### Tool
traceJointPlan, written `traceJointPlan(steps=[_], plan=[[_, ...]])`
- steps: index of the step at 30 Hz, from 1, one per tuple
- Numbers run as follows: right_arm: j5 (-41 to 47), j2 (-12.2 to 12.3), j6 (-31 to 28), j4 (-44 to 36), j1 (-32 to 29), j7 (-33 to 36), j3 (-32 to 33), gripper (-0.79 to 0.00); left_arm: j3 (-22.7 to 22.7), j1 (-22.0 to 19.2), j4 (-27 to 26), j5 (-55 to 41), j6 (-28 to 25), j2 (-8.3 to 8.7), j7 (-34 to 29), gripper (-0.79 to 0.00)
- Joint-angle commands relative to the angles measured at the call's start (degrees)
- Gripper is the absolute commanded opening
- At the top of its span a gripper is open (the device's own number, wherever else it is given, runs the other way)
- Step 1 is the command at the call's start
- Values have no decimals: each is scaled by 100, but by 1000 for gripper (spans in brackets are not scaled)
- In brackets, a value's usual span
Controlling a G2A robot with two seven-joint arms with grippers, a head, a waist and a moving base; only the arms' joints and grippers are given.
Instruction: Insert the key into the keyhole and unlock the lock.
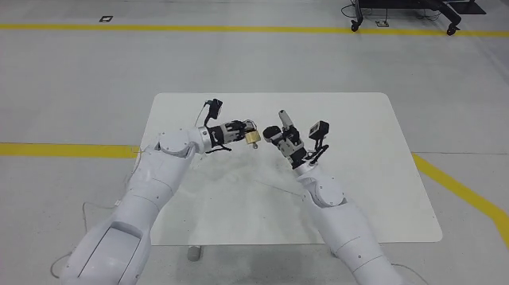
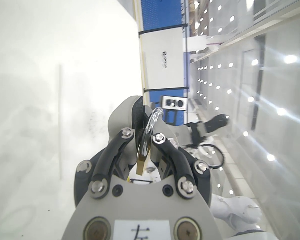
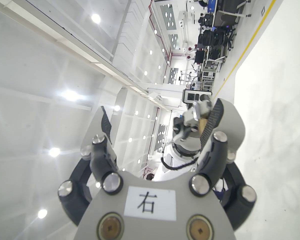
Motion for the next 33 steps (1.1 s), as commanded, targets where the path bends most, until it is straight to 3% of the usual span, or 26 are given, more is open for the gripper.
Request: traceJointPlan(steps=[1,5,12,13,14,16,17,18,19,26,33], plan=[[-193,56,69,-420,-236,-78,201,0,283,10,-95,637,108,-46,294,-785],[-538,131,188,-1062,-624,-235,449,0,677,55,-236,1204,423,-158,544,-785],[-556,136,196,-1104,-650,-244,466,0,1202,-62,-129,1978,700,-302,329,-785],[-556,136,196,-1104,-650,-244,466,0,1234,-75,-104,2015,715,-321,349,-699],[-556,136,196,-1104,-650,-244,466,0,1258,-84,-79,2029,712,-337,342,-560],[-556,136,196,-1104,-650,-244,466,0,1293,-109,-25,2003,677,-365,190,-413],[-556,136,196,-1104,-650,-244,466,0,1309,-121,-5,1998,638,-377,127,-200],[-556,136,196,-1104,-650,-244,466,0,1325,-132,16,2013,606,-386,96,-49],[-556,136,196,-1104,-650,-244,466,0,1332,-137,34,2016,583,-395,100,0],[-556,136,196,-1104,-650,-244,466,0,1069,-180,126,1742,198,-359,431,0],[-520,149,242,-1240,-698,-300,526,0,702,-23,-157,1993,-578,-163,1309,0]])
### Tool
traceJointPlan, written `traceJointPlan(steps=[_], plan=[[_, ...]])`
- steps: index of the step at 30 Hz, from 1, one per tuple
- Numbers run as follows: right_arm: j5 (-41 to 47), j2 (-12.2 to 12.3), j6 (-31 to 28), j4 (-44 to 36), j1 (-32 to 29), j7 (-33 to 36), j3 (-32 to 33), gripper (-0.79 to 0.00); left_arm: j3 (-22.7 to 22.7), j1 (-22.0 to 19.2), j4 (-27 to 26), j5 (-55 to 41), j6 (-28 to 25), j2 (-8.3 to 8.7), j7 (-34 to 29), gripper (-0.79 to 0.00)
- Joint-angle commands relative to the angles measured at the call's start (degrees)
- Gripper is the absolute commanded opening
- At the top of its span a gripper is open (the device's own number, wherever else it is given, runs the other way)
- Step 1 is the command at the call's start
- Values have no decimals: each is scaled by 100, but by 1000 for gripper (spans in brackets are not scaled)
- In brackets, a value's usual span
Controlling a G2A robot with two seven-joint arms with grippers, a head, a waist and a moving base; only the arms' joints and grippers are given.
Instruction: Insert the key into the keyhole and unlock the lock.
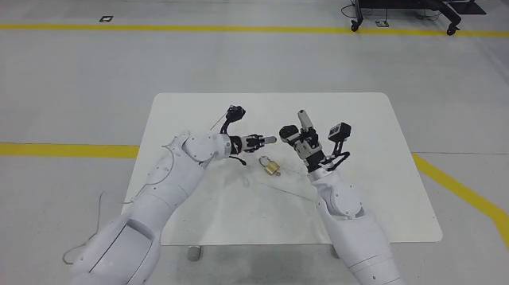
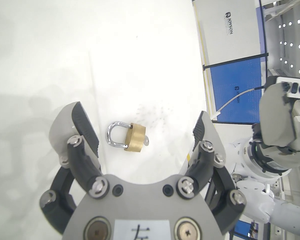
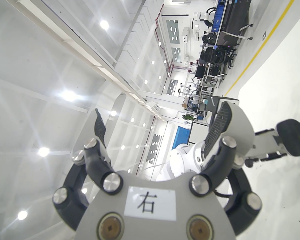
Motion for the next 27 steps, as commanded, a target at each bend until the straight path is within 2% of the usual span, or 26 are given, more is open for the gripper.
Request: traceJointPlan(steps=[1,6,9,13,16,17,19,21,27], plan=[[56,13,-92,-98,-38,-31,98,0,-109,71,-150,249,-246,86,356,0],[6,61,-527,-496,-279,-130,409,0,-576,516,-885,891,-1085,371,1431,0],[-139,89,-1011,-766,-453,-117,566,0,-901,918,-1657,1405,-1215,559,1816,0],[-586,144,-1803,-1136,-745,167,738,0,-1359,1764,-3275,2926,-701,812,2675,0],[-733,157,-2085,-1255,-833,228,758,0,-1583,2459,-4311,4210,124,934,3188,0],[-733,157,-2085,-1255,-833,228,758,0,-1607,2632,-4468,4080,273,938,3134,0],[-741,158,-2103,-1261,-838,232,759,-1,-1609,2560,-4394,4371,205,941,3185,0],[-733,157,-2086,-1255,-833,228,758,-1,-1611,2656,-4501,4542,298,939,3143,0],[-755,161,-2071,-1256,-835,223,760,-1,-1615,2652,-4487,4274,289,939,3135,0]])
